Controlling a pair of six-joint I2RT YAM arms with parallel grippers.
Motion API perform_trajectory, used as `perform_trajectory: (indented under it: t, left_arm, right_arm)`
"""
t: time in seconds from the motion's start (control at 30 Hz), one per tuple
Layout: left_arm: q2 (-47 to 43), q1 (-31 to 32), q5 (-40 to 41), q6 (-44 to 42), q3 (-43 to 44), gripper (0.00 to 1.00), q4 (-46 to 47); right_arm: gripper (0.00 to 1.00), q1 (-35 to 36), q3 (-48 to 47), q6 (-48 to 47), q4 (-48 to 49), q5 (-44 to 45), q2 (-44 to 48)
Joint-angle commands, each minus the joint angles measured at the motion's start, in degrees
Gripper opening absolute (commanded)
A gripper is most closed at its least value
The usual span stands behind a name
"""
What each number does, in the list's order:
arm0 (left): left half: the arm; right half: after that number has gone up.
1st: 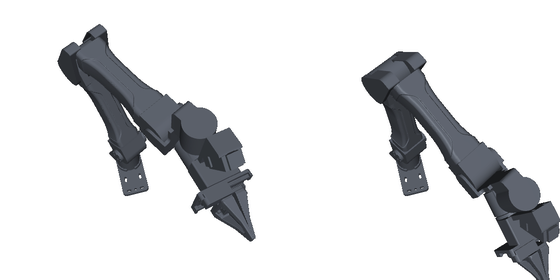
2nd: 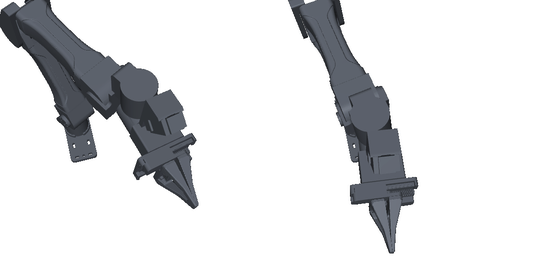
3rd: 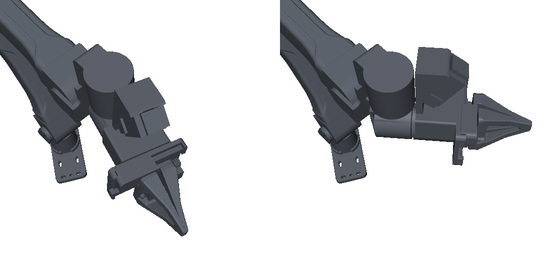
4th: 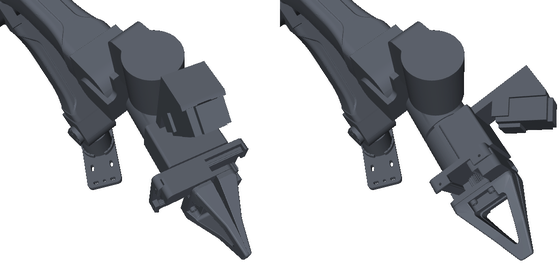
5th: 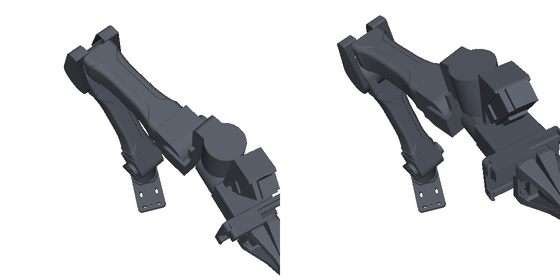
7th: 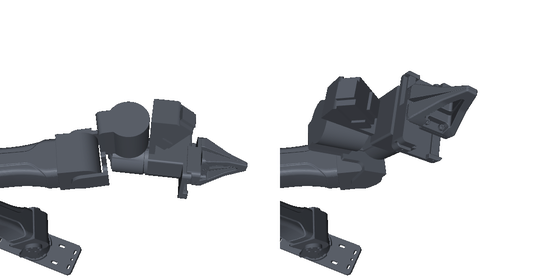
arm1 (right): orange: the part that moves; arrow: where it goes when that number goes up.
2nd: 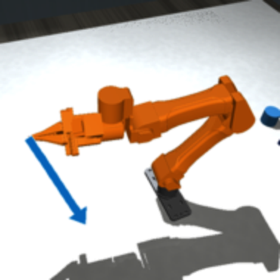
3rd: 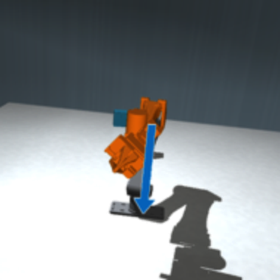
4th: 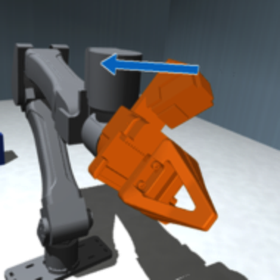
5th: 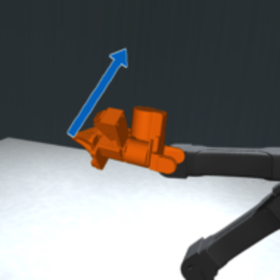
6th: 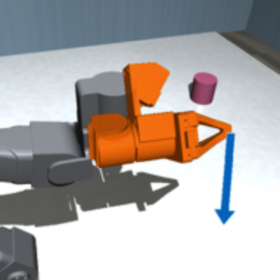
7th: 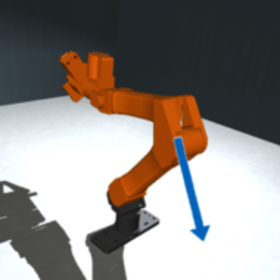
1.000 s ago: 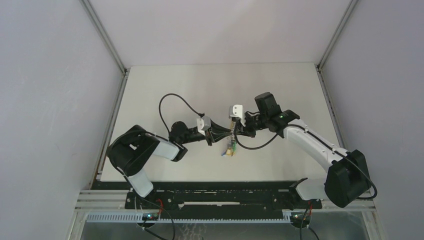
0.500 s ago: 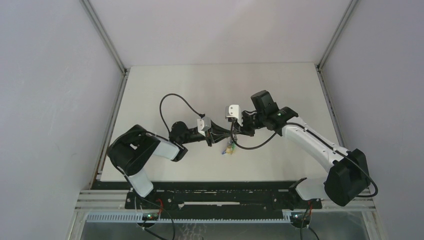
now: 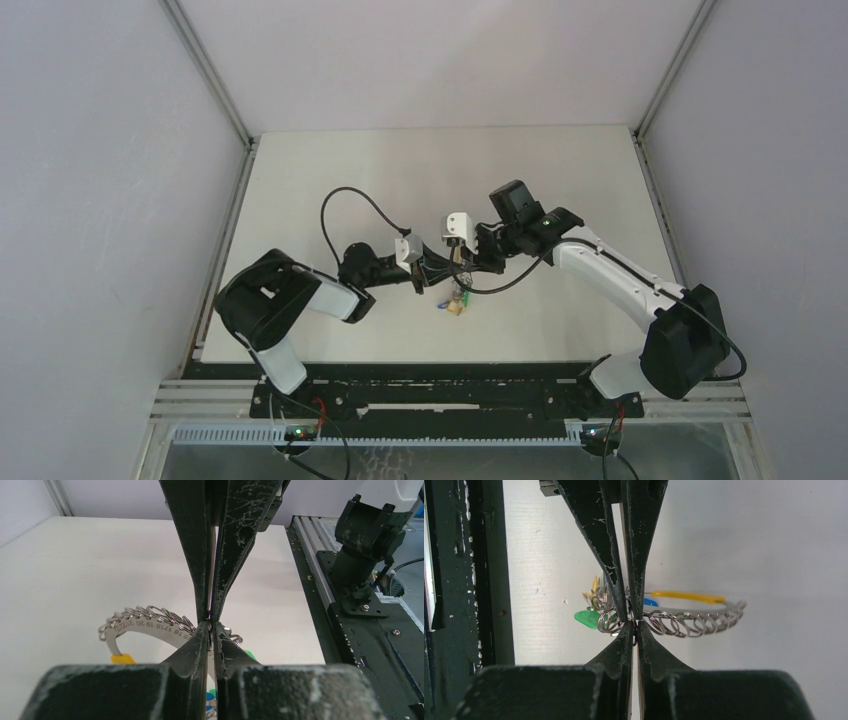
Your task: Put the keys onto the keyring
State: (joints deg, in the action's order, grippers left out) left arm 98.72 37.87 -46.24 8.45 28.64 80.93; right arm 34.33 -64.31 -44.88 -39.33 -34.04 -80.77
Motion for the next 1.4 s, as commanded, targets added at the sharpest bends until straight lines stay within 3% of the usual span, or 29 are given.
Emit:
perform_trajectory:
  t: [0.0,0.17,0.33,0.5,0.6,0.97,1.37]
  left_arm:
    - [0.2,0.3,-2.3,0.3,1.4,0.07,3.1]
    - [0.2,0.3,-2.9,0.3,1.3,0.00,3.1]
    - [0.0,0.3,-1.2,-0.1,0.8,0.00,3.1]
    - [-1.2,0.2,0.5,-1.0,0.0,0.00,3.1]
    - [-1.7,0.2,1.0,-1.5,-0.4,0.00,3.2]
    - [-2.5,0.2,1.4,-1.6,-0.7,0.00,3.2]
    - [-2.8,0.2,0.9,-1.3,-0.7,0.00,3.2]
  right_arm:
    - [0.00,0.8,-3.2,-1.0,1.0,0.2,0.5]
    - [0.00,0.9,-3.3,-1.0,1.1,-0.1,1.1]
    - [0.00,0.4,-3.3,-0.7,1.0,-0.9,1.6]
    - [0.18,-3.4,-1.7,1.2,1.0,-4.0,2.9]
    - [0.24,-6.3,1.9,2.0,3.9,-8.2,5.4]
    - [0.25,-9.6,6.6,3.3,9.2,-18.4,4.3]
    - [0.24,-9.6,6.8,3.8,10.9,-18.9,1.2]
